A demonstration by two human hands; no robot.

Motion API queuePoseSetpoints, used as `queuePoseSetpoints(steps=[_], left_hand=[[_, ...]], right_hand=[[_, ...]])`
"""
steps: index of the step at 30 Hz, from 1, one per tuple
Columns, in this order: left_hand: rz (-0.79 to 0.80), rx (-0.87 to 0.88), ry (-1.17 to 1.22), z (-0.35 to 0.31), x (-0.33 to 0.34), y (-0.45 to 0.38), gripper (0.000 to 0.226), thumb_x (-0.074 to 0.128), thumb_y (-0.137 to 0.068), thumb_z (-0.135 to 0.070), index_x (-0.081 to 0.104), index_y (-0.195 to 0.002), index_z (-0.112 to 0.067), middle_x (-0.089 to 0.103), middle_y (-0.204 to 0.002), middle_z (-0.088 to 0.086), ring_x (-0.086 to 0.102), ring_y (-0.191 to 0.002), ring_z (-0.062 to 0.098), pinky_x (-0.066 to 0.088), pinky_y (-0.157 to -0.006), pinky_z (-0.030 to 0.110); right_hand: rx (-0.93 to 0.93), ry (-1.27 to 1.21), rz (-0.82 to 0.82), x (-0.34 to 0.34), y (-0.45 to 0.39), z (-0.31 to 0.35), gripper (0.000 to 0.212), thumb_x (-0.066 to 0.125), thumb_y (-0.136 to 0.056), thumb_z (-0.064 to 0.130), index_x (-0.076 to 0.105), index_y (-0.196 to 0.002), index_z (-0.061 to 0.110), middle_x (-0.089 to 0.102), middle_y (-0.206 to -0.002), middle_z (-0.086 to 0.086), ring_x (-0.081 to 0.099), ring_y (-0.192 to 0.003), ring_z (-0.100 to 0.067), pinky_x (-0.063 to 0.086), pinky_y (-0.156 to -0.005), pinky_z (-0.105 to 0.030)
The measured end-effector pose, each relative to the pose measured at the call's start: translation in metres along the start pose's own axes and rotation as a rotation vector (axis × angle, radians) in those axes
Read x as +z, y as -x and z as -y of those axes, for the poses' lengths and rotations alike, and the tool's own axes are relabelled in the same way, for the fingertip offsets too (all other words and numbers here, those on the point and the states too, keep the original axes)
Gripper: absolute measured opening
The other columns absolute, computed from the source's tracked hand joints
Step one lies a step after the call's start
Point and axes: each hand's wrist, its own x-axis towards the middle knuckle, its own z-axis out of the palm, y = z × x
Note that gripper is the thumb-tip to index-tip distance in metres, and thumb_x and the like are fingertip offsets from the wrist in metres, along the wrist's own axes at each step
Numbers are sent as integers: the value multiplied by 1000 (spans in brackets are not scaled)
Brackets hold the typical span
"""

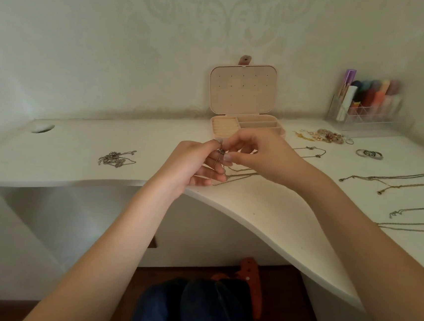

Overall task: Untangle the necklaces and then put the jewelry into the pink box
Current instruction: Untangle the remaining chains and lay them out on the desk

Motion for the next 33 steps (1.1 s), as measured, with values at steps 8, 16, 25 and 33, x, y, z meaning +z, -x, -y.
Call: queuePoseSetpoints(steps=[8, 16, 25, 33], left_hand=[[7, 73, -7, 6, 1, -5, 53, 44, -97, -41, 71, -63, -11, 47, -45, -1, 27, -35, 9, 14, -37, 16], [-90, 64, -32, 11, -1, -10, 58, 38, -99, -40, 61, -55, -11, 36, -37, -4, 21, -31, 9, 13, -39, 17], [-239, 210, -288, 16, -2, -6, 39, 51, -92, -31, 65, -62, -10, 57, -47, -1, 54, -39, 13, 34, -38, 15], [-142, 411, -148, 15, 4, 1, 17, 58, -84, -9, 69, -92, -19, 70, -89, -6, 65, -84, 6, 49, -79, 17]], right_hand=[[99, -175, 28, 0, -1, -4, 10, 64, -89, 11, 65, -93, 2, 68, -76, -2, 61, -60, -1, 51, -63, -15], [236, -491, 87, -5, 0, -10, 27, 50, -97, 22, 56, -104, -3, 65, -83, -9, 63, -65, -14, 55, -61, -19], [272, -562, 152, -1, 0, -9, 19, 50, -96, 24, 56, -99, 6, 65, -83, -8, 63, -68, -16, 54, -67, -23], [265, -627, 157, -2, -1, -7, 10, 56, -94, 20, 54, -96, 9, 63, -79, -7, 60, -63, -16, 51, -58, -21]])
